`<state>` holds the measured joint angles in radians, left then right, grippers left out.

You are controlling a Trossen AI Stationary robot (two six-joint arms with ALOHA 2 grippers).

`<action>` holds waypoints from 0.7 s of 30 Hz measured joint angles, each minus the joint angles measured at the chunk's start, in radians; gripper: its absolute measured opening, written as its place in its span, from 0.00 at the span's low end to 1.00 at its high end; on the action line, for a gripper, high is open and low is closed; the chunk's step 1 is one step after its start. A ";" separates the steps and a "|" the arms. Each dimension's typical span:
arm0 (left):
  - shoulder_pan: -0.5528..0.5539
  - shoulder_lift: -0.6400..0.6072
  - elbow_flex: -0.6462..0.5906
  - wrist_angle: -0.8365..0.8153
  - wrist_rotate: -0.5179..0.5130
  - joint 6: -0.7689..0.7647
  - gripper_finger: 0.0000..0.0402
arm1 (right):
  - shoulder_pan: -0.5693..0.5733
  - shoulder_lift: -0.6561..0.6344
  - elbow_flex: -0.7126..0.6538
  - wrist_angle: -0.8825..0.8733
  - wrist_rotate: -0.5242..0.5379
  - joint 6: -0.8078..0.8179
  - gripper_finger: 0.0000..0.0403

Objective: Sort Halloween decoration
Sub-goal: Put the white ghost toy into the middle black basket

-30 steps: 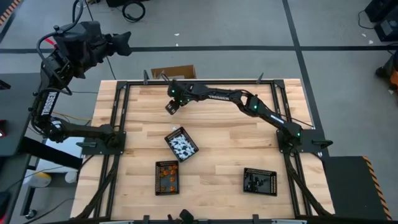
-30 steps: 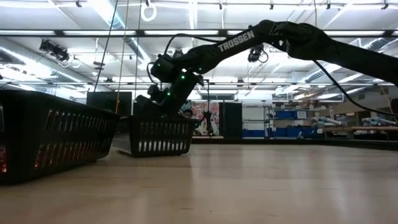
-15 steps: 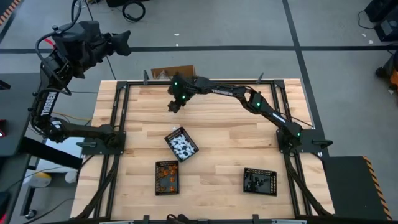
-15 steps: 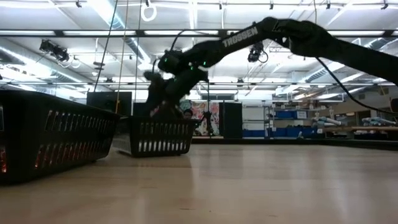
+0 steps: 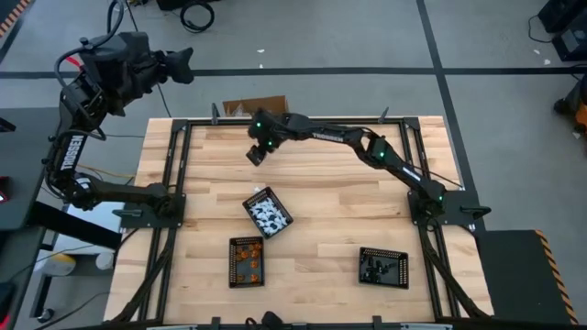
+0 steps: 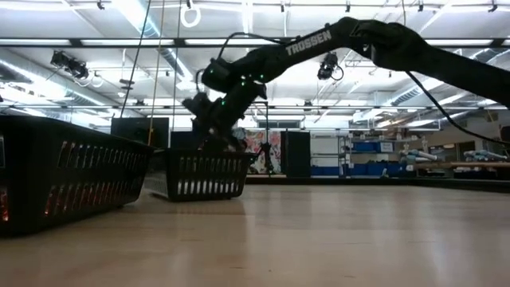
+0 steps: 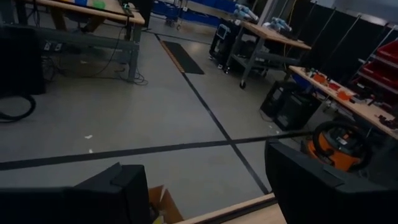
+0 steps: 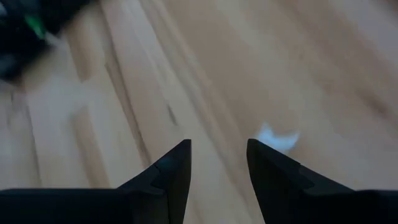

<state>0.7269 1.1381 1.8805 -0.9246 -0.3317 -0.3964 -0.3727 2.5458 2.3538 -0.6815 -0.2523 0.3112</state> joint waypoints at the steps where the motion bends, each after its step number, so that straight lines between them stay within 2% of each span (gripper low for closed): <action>1: 0.000 0.000 0.000 -0.007 0.000 0.000 0.67 | 0.004 0.001 0.000 -0.019 0.000 0.002 0.40; 6: 0.000 0.001 -0.002 -0.034 0.000 0.036 0.67 | 0.020 -0.027 0.002 -0.094 0.040 0.056 0.40; 11: 0.000 0.011 -0.005 -0.031 0.000 0.046 0.67 | 0.060 -0.029 0.002 -0.136 0.072 0.026 0.39; 14: 0.000 0.027 -0.006 -0.031 -0.004 0.075 0.67 | 0.096 -0.029 0.003 -0.111 -0.012 0.040 0.38; 18: 0.000 0.048 -0.006 -0.030 -0.005 0.078 0.67 | 0.132 -0.037 0.002 -0.175 -0.094 0.094 0.38; 21: 0.000 0.067 -0.006 -0.033 -0.004 0.078 0.67 | 0.146 -0.040 0.002 -0.220 -0.107 0.106 0.38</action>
<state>0.7266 1.2053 1.8740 -0.9574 -0.3358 -0.3183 -0.2265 2.5053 2.3562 -0.9013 -0.3595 0.4171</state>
